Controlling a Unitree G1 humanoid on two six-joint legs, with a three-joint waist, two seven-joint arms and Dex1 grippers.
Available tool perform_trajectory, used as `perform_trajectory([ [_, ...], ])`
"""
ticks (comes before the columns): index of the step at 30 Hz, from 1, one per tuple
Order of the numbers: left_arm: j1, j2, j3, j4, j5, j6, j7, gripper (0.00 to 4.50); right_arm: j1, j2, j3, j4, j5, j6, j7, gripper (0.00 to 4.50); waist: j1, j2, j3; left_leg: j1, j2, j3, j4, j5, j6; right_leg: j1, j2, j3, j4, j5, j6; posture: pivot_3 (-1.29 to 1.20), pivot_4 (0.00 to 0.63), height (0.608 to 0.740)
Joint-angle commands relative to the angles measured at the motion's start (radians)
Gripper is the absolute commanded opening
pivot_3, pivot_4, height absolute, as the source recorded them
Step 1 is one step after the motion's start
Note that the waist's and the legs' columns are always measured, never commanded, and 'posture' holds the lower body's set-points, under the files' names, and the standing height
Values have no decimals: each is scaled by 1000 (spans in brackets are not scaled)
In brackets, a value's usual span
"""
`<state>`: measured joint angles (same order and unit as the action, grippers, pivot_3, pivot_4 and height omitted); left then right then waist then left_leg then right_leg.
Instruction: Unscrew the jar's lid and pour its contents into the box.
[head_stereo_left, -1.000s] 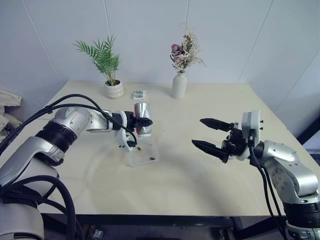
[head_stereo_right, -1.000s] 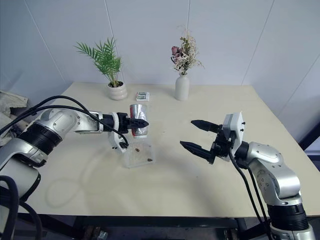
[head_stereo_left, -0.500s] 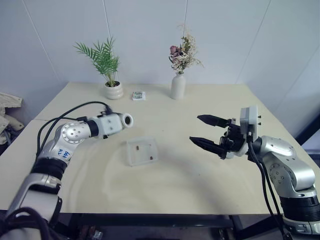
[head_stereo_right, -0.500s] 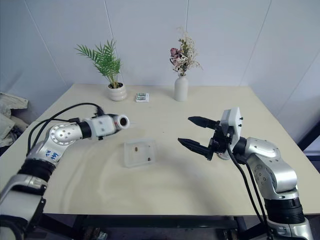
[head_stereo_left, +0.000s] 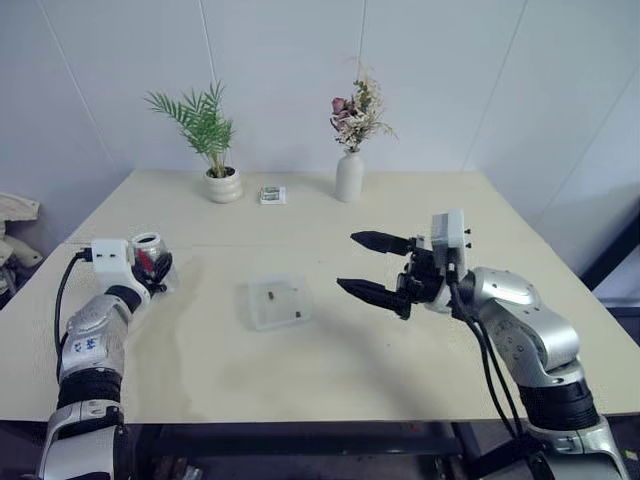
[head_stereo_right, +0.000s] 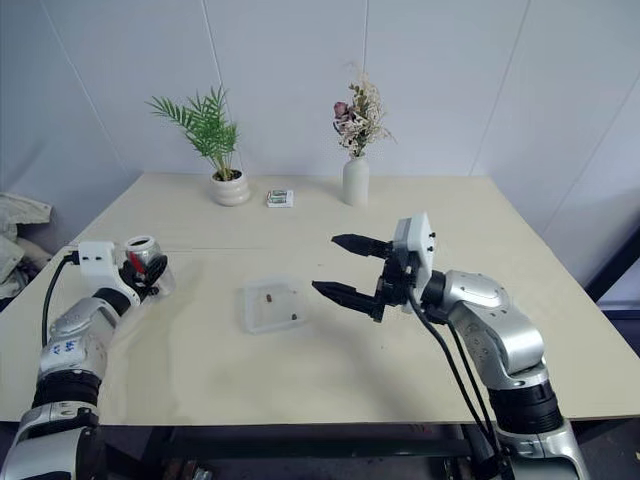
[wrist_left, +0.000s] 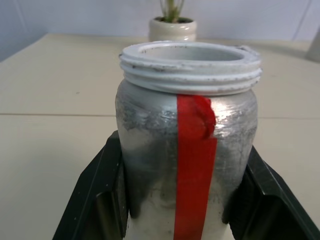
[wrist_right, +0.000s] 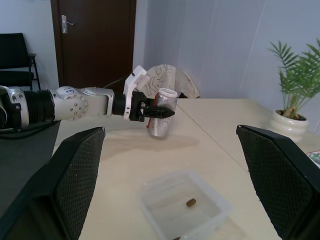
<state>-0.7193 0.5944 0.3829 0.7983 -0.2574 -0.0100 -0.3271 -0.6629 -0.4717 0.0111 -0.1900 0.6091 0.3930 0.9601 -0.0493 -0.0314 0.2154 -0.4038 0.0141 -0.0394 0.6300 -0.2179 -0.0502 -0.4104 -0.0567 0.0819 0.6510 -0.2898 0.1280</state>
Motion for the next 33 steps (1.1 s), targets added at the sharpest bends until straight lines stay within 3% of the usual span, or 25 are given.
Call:
perform_trajectory([
  [1, -69, 5, 26, 110, 12, -187, 28, 2000, -30, 22, 8, 15, -30, -53, 7, 4448, 5, 0, 0, 0, 0, 0, 0, 0, 0, 0, 0, 0, -1, 0, 0, 0, 150, 740],
  [9, -145, 9, 21, 347, 19, -332, 6, 2000, -15, 15, 17, 23, -54, -73, 38, 4448, 18, 0, 0, -2, 0, 1, -3, -1, 0, 0, 0, -1, -8, 2, 1, 0, 150, 740],
  [18, -130, -10, 22, 409, 13, -349, -14, 2000, 5, -14, 4, -4, -53, -53, 50, 4448, 19, 0, 0, -2, 0, 1, -4, -1, 0, -1, 0, -1, -8, 1, 1, 0, 150, 740],
  [25, -117, 3, 37, 393, 8, -372, -1, 4321, 0, -22, 0, 7, -47, -50, 59, 4500, 18, 0, 0, -2, 1, 1, -4, -1, 0, -1, 0, -1, -8, 1, 1, 0, 150, 740],
  [26, -110, 9, 38, 370, 3, -382, -24, 4483, 1, -22, 0, 7, -44, -50, 61, 4500, 18, 0, 0, -2, 0, 1, -4, -1, 0, -1, 0, -1, -9, 1, 1, 0, 150, 740],
  [33, -31, 55, 44, 201, -3, -403, -54, 4483, 0, -13, 0, 10, -44, -57, 61, 4500, 17, 0, 0, -2, 1, 1, -6, -1, 0, -1, 0, -1, -10, 1, 1, 0, 150, 740],
])
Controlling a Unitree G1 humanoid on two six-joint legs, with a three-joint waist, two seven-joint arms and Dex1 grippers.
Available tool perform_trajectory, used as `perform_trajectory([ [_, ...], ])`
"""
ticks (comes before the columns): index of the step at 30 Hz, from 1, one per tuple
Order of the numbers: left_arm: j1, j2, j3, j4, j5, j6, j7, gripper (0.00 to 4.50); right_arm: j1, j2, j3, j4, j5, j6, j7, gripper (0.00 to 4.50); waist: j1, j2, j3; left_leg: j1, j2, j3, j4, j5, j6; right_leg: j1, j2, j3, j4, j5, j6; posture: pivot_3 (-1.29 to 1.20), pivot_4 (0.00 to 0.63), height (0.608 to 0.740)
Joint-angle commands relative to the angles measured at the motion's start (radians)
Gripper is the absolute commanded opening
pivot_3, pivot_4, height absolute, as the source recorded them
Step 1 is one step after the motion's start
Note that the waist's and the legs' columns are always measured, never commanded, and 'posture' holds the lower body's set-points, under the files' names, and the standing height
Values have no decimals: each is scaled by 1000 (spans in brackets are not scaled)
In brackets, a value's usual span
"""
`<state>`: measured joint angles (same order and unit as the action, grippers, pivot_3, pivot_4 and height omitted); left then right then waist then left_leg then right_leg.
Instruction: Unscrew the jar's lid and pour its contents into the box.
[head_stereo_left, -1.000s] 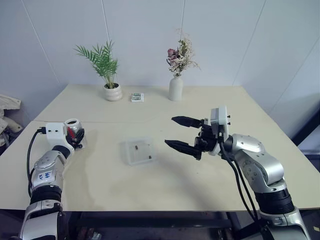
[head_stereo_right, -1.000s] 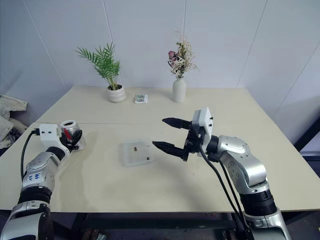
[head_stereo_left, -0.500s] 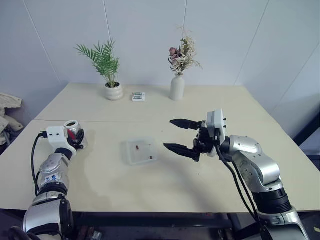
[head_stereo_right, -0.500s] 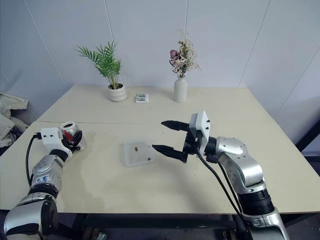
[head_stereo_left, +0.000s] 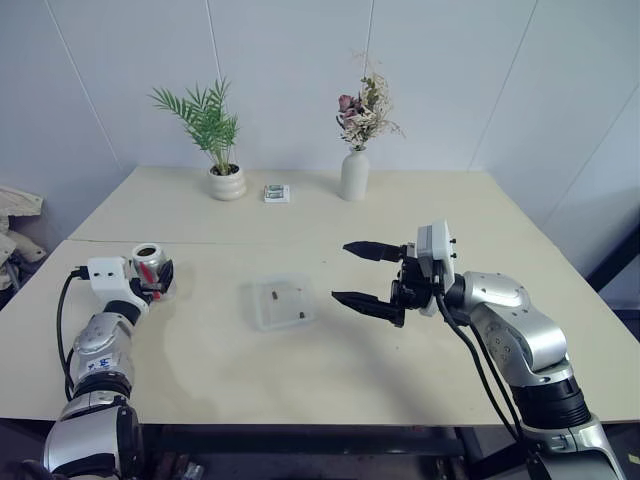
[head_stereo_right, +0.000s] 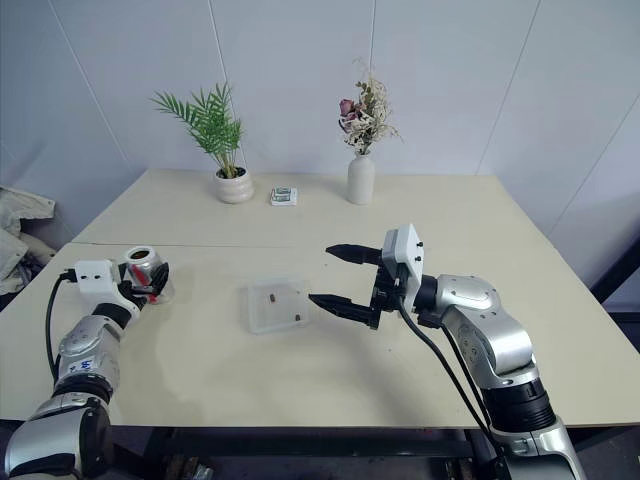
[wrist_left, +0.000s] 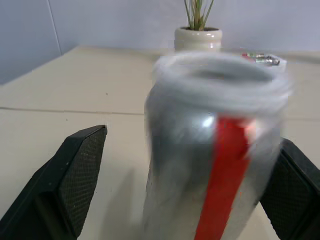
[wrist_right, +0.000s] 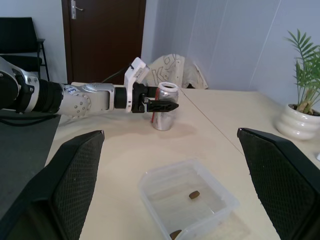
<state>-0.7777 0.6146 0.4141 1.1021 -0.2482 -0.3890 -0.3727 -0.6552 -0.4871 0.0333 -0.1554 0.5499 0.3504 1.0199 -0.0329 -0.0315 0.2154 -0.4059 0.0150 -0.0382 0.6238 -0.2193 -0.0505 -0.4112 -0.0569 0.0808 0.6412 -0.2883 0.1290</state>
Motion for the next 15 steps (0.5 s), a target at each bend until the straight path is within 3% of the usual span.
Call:
perform_trajectory([
  [1, 54, 36, 14, -149, -17, -13, -16, 4483, -6, 5, -22, -25, 16, -15, 0, 4500, 0, 0, 0, 0, 0, 0, 0, 0, 0, 0, 0, 0, 0, 0, 0, 0, 150, 740],
  [15, 484, 36, 76, -854, -55, 189, 50, 4483, 32, -12, -37, -45, 40, -2, 16, 4500, 2, 0, 0, 0, 0, 1, -5, 0, 0, 0, -3, 0, -5, 0, -1, 0, 150, 740],
])
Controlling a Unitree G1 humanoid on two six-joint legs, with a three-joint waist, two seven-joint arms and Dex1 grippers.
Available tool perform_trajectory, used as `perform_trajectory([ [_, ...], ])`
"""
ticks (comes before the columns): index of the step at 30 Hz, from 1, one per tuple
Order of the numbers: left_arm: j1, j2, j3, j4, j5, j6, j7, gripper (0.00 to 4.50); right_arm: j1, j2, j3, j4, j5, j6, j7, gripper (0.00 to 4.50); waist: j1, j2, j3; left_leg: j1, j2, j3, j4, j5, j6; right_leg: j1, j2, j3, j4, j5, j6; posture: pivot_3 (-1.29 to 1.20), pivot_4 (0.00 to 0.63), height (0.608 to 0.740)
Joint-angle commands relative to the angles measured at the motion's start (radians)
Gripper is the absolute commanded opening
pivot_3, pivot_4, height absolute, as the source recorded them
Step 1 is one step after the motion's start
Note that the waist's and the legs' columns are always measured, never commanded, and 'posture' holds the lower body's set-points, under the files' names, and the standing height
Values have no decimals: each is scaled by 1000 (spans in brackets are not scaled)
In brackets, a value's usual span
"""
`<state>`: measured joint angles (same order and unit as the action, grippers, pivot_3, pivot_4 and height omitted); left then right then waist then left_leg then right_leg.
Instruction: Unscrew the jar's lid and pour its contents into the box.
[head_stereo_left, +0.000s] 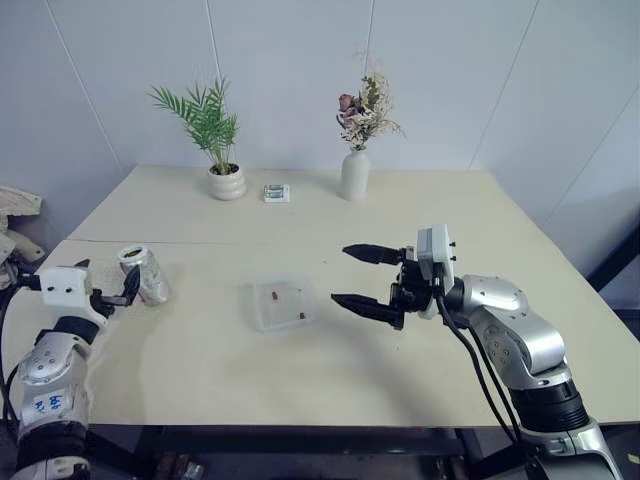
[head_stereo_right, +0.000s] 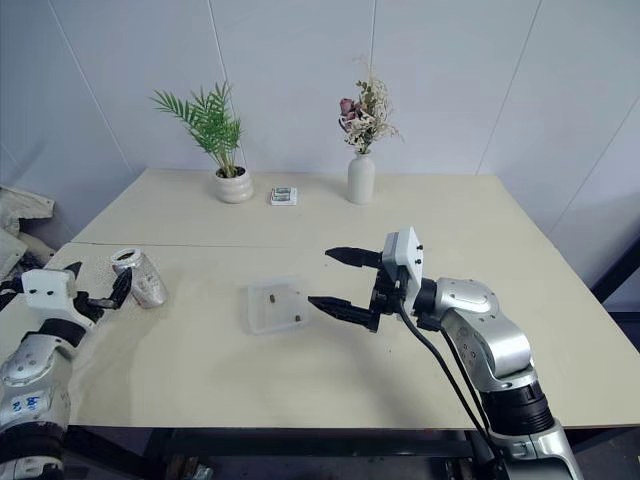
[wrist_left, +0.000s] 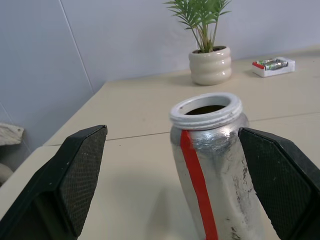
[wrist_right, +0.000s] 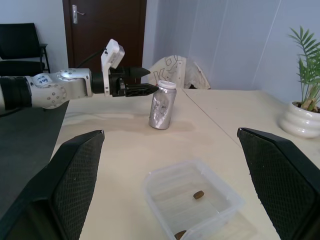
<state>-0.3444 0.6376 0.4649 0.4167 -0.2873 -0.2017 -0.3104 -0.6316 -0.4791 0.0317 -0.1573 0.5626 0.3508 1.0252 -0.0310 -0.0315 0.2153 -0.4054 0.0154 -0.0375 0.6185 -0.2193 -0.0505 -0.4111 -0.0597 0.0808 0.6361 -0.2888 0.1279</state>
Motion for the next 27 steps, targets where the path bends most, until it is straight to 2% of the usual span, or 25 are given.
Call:
perform_trajectory([
  [1, 70, 19, 25, -210, -19, 8, -23, 4483, 12, -28, -42, -49, 31, 3, 13, 4500, 1, 0, 0, 0, 0, 0, -1, 0, 0, 0, 0, 0, -1, 0, 0, 0, 150, 740],
  [4, 102, 28, 24, -304, -41, 42, -57, 4483, 25, -58, -57, -60, 44, 12, 22, 4500, 4, 0, 0, 0, 0, 0, -3, 0, 0, 0, -1, -1, -2, -1, -1, 0, 150, 740],
  [6, 117, 41, 12, -380, -102, 81, -138, 4483, 38, -92, -72, -76, 54, 25, 36, 4500, 3, 0, 0, 0, 0, 0, -3, 0, 0, 0, -1, -1, -3, -1, -2, 0, 150, 740],
  [8, 136, 86, -14, -467, -227, 163, -313, 4483, 61, -155, -92, -111, 67, 56, 62, 4500, 3, 0, 0, 0, 0, 0, -5, 0, 0, 1, -1, -2, -6, -1, -2, 0, 150, 740],
  [11, 157, 145, -42, -532, -320, 253, -476, 4483, 91, -229, -117, -141, 89, 75, 103, 4500, 3, 0, 0, -1, 0, 0, -8, -1, 0, 1, -1, -3, -10, -1, -3, 0, 150, 740],
  [16, 155, 268, -69, -461, -316, 240, -755, 4483, 134, -325, -171, -154, 102, 85, 152, 4500, -7, 1, 0, 0, 2, 2, -9, -2, 1, 0, 1, -1, -11, -5, -9, 0, 150, 740],
  [18, 140, 301, -70, -421, -318, 242, -827, 4483, 155, -352, -206, -139, 104, 78, 164, 4500, -7, 1, 0, 0, 2, 2, -9, -2, 1, 0, 1, -1, -10, -8, -16, 0, 150, 740],
  [23, 104, 303, -92, -362, -282, 206, -887, 4483, 183, -365, -233, -131, 88, 53, 156, 4500, -7, 1, 1, 1, 2, 5, -7, -2, 1, 0, 1, 2, -11, -8, -16, 0, 150, 740],
  [27, 122, 279, -104, -392, -283, 233, -886, 4483, 214, -346, -236, -139, 76, 35, 121, 4500, -7, 1, 1, 1, 2, 7, -7, -2, 1, 0, 1, 4, -10, -8, -15, 0, 150, 740],
])
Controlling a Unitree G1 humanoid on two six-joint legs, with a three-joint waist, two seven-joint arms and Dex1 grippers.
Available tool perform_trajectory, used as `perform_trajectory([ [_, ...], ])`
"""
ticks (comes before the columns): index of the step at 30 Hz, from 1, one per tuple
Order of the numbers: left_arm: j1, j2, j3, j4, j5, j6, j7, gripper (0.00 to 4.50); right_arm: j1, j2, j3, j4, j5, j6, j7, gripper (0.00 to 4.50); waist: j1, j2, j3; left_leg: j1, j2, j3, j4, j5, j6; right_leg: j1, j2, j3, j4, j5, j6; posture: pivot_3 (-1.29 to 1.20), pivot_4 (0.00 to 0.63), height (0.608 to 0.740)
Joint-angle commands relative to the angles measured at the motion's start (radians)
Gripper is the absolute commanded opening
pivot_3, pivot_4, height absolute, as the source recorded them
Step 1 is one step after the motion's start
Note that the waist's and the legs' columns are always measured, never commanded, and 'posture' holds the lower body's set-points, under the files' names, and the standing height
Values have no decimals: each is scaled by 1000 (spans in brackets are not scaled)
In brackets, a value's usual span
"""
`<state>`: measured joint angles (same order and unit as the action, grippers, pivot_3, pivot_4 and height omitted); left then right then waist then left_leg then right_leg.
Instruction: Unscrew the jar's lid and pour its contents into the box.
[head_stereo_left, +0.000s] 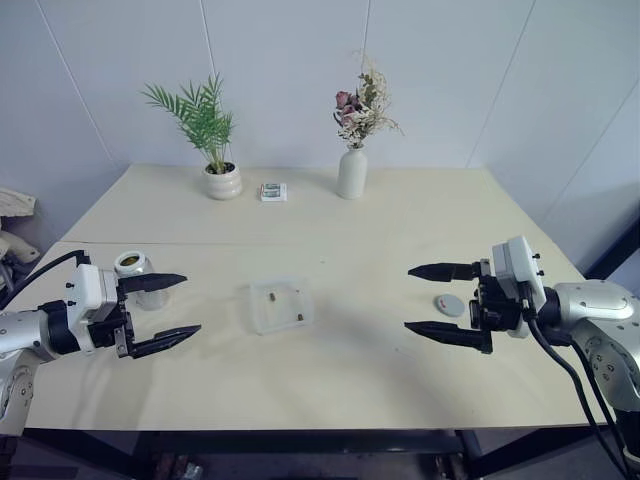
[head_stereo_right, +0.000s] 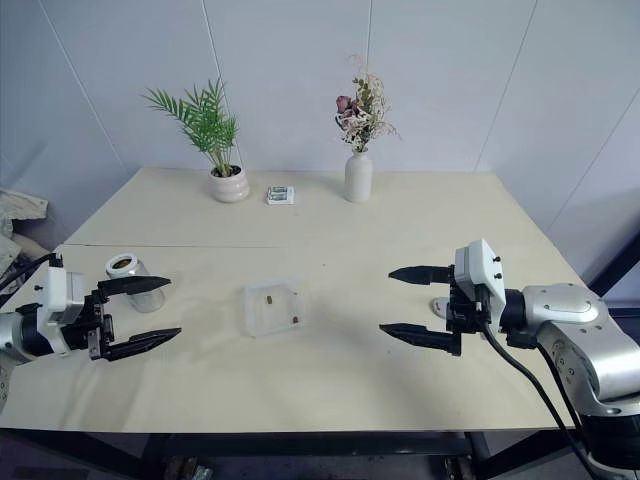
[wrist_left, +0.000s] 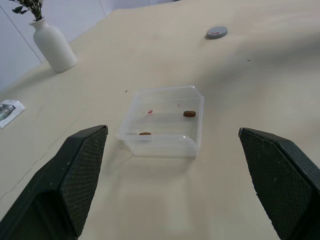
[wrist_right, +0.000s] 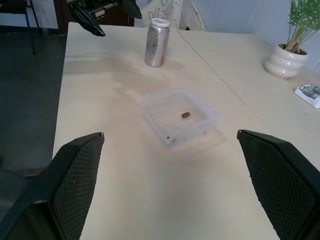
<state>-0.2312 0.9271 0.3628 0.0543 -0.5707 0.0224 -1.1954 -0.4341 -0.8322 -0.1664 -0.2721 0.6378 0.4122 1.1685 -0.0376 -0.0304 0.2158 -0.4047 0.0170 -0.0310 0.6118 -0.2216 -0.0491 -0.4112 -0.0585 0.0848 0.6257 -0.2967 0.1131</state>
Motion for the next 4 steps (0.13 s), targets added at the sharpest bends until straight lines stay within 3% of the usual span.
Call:
perform_trajectory([
  [1, 18, -15, -2, -43, -1, 16, 2, 4483, 25, 8, -38, -27, -1, -31, -25, 4500, 0, 0, 0, 0, 0, 0, 0, 0, 0, 0, 0, 0, 0, 1, 1, 0, 150, 740],
  [4, 32, -22, 4, -70, -8, 39, 13, 4483, 34, 10, -37, -30, -7, -41, -39, 4500, -1, 0, 0, 0, 0, 0, 0, 0, 0, -1, 0, 0, 0, 3, 5, 0, 150, 740],
])
